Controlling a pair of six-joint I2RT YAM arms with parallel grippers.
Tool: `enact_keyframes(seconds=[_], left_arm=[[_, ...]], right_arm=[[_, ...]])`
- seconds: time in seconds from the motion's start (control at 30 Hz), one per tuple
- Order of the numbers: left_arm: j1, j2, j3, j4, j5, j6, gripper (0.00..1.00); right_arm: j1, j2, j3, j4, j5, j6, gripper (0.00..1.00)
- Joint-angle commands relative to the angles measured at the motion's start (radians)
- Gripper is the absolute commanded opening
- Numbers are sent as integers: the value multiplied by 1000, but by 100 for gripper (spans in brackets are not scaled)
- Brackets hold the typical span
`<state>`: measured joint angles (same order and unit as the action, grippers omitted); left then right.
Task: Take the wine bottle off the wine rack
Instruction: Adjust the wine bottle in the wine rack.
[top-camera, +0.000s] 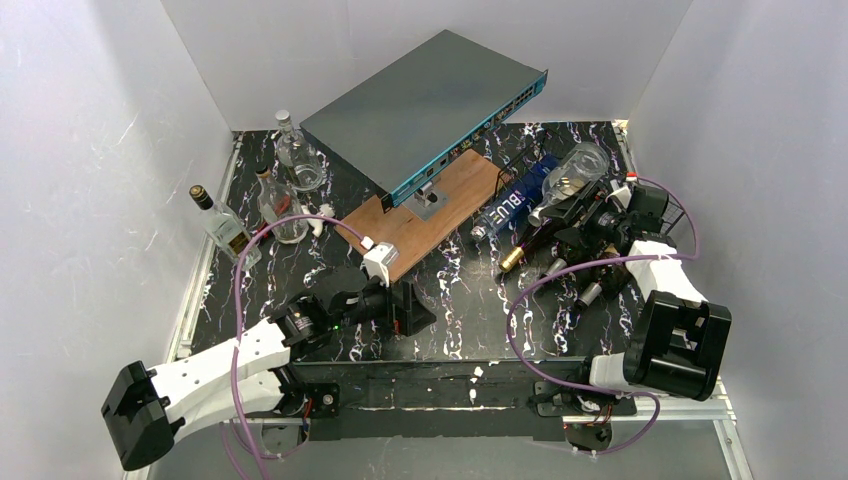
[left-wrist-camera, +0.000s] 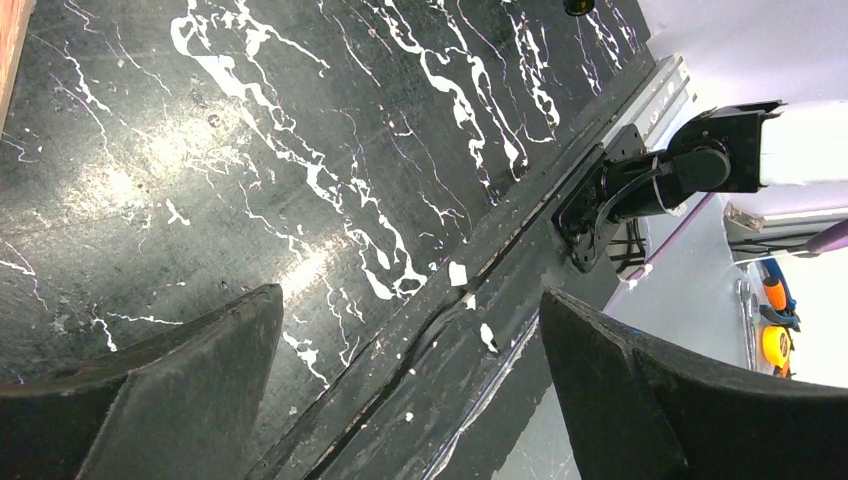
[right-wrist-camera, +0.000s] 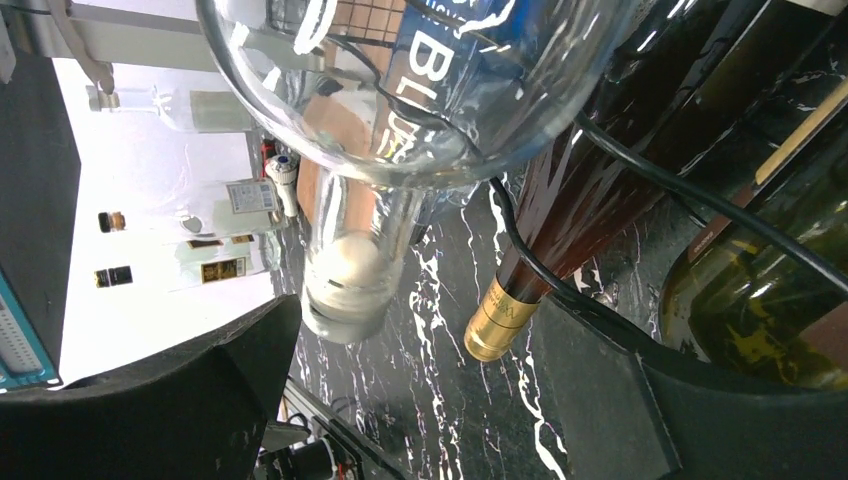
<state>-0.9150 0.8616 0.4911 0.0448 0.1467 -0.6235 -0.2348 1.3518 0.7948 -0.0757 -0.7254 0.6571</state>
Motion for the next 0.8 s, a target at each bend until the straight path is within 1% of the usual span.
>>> enact_keyframes(seconds=[0.0, 0.17, 0.33, 0.4, 0.53, 0.6, 0.7, 0.77], left_arm=[[-12, 1, 44, 5, -5, 22, 99], [-42, 17, 63, -7, -19, 53, 99], [-133, 58, 105, -20, -107, 122, 99], [-162, 85, 131, -35, -147, 148, 99], [-209, 165, 230, -82, -212, 216, 99], [-220, 217, 285, -94, -224, 257, 99], [-223, 304, 375, -95, -220, 325, 99], [-224, 371, 444, -105, -201, 362, 99]], right_arm=[[-6, -12, 23, 61, 20, -24, 98], [-6, -31, 36, 43, 5, -49, 98], [-7, -103, 74, -70, -26, -180, 98], [-10, -131, 81, -102, -64, -235, 98], [-24, -167, 114, -184, -119, -372, 99], [-38, -173, 155, -259, -101, -453, 98], [-58, -166, 243, -401, -72, -585, 98], [-72, -158, 277, -455, -134, -649, 99]])
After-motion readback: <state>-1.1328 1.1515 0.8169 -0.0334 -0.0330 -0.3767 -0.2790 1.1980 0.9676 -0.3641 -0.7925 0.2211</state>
